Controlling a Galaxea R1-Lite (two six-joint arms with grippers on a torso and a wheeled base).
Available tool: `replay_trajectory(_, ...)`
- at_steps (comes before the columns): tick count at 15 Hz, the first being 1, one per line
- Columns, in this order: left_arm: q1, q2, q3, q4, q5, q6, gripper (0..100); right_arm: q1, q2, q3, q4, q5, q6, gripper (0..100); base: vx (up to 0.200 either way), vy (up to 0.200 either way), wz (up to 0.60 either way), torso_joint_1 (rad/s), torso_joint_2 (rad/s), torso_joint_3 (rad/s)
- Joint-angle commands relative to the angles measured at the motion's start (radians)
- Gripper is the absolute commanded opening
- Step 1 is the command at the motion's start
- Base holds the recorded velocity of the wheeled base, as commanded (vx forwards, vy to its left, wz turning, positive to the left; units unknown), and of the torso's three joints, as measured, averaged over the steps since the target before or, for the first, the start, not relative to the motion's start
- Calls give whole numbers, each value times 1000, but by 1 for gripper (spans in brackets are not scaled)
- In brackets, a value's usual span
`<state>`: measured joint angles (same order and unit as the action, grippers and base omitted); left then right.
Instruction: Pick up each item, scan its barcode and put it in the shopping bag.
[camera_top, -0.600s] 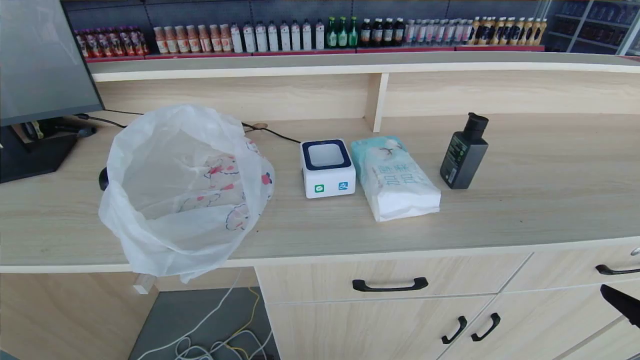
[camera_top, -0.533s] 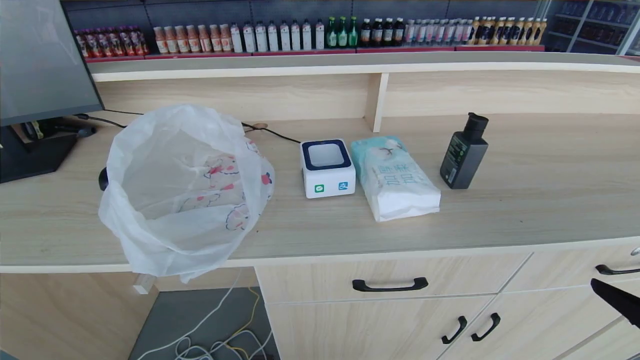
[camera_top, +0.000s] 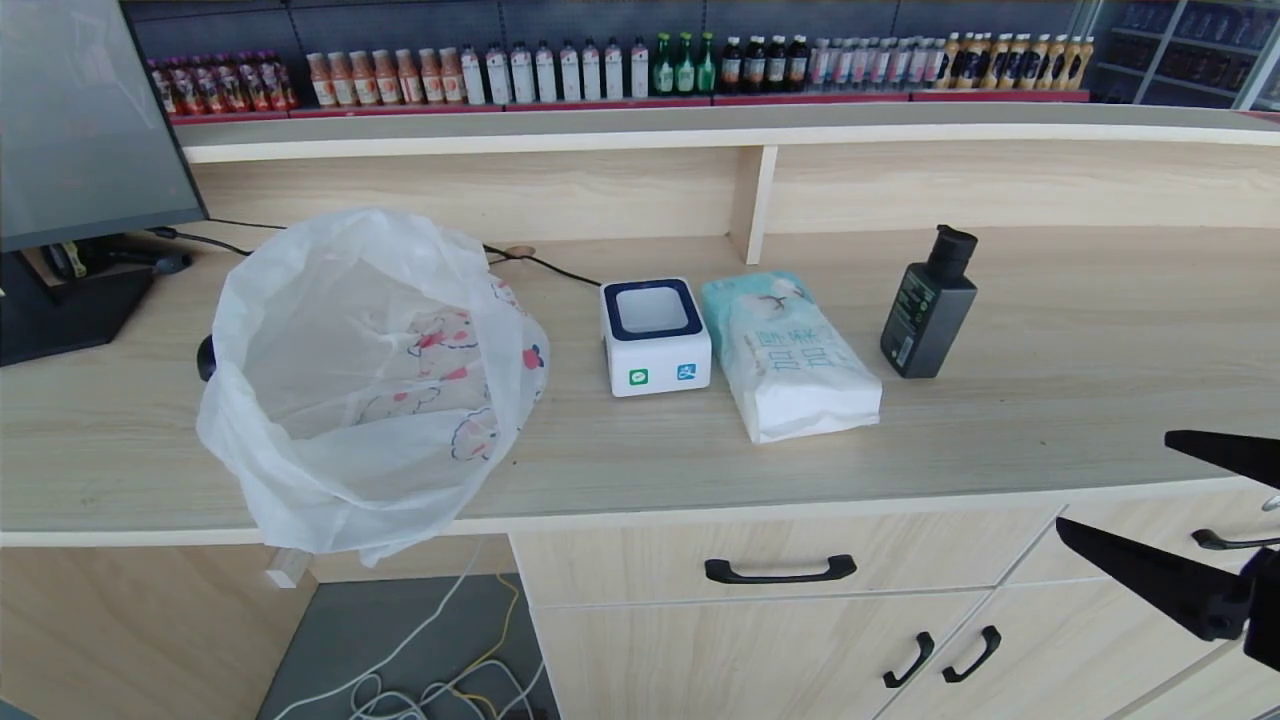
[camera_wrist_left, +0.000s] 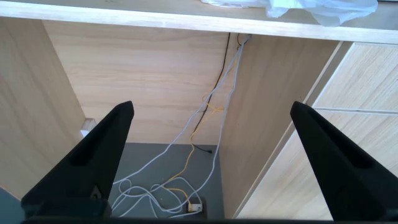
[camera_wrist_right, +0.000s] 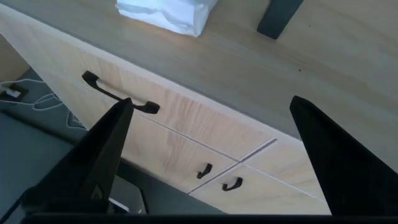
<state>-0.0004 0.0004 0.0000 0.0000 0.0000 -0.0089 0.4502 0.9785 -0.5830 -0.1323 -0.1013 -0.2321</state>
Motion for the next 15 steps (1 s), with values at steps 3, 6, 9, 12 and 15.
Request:
replay_trajectory(3,-1,0,0,0,0,0,100,281,224,-110,-107,-411,134,100,0,0,0,0,0,0)
replay_trajectory(6,-1,0,0,0,0,0,100,285,269,-124,-119,-476,209,100,0,0,0,0,0,0)
replay_trajectory(9,-1,0,0,0,0,0,100,285,295,-147,-153,-476,201,100,0,0,0,0,0,0)
replay_trajectory(12,0,0,0,-2,0,0,100,285,319,-169,-164,-477,198,100,0,0,0,0,0,0)
replay_trajectory(15,0,0,0,0,0,0,100,285,399,-232,-247,-479,209,100,0,0,0,0,0,0)
